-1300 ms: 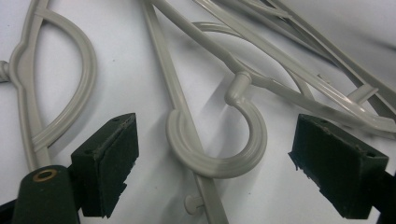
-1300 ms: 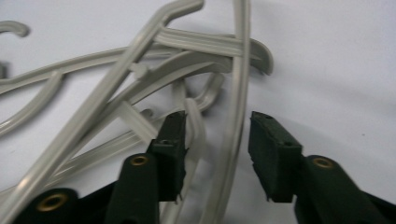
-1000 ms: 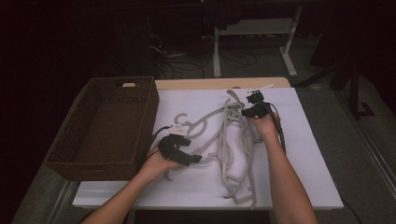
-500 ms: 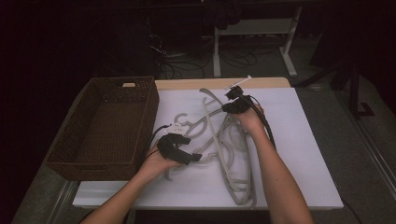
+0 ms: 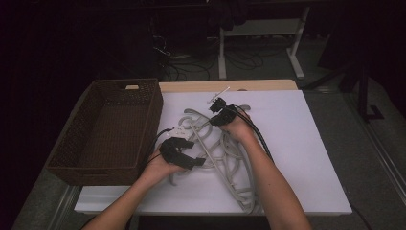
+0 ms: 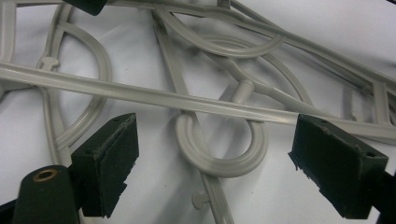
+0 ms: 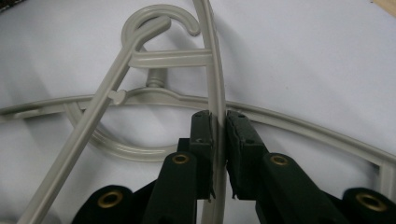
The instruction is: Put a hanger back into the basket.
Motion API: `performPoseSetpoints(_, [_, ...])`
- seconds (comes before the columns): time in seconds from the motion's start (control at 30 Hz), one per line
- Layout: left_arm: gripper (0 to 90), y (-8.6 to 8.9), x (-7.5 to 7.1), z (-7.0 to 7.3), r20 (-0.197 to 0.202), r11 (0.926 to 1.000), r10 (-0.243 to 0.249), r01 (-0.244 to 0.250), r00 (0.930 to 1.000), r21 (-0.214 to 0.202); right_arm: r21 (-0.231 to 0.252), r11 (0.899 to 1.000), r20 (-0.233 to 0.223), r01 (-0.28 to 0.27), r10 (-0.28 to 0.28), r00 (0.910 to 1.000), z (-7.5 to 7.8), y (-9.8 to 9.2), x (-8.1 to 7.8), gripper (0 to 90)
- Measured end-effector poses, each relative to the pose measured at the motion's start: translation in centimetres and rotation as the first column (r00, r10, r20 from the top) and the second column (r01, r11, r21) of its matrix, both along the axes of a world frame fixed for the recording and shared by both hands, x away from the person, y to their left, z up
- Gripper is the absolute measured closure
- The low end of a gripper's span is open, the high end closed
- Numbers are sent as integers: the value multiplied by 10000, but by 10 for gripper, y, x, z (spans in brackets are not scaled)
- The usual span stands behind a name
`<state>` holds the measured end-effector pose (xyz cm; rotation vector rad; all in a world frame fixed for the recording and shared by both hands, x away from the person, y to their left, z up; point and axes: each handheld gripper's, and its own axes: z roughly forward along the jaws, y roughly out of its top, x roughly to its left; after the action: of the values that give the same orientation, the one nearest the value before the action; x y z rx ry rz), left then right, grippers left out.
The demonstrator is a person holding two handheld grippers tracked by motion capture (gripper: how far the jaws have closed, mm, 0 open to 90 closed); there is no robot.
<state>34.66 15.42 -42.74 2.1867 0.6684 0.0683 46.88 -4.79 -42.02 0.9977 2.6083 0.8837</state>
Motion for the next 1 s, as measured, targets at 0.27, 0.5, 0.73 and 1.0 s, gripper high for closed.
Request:
performPoseSetpoints(0.27, [148, 1, 0, 0, -31, 10000, 51, -51, 10000, 2, 756, 9955, 47, 566, -572, 9984, 27, -27, -23, 590])
performPoseSetpoints(0.5, [148, 2, 1, 0, -70, 9999, 137, -137, 9999, 5, 704, 9938, -304, 856, -836, 9960, 25, -56, -61, 546])
performPoseSetpoints(0.73, [148, 4, 3, -1, -96, 9998, 207, -206, 9997, 18, 782, 9922, -614, 968, -921, 9939, 14, -78, -96, 506])
performPoseSetpoints(1.0, [148, 3, 3, -1, -83, 9997, 242, -242, 9997, 55, 688, 9912, -948, 1133, -1066, 9898, 0, -90, -133, 491])
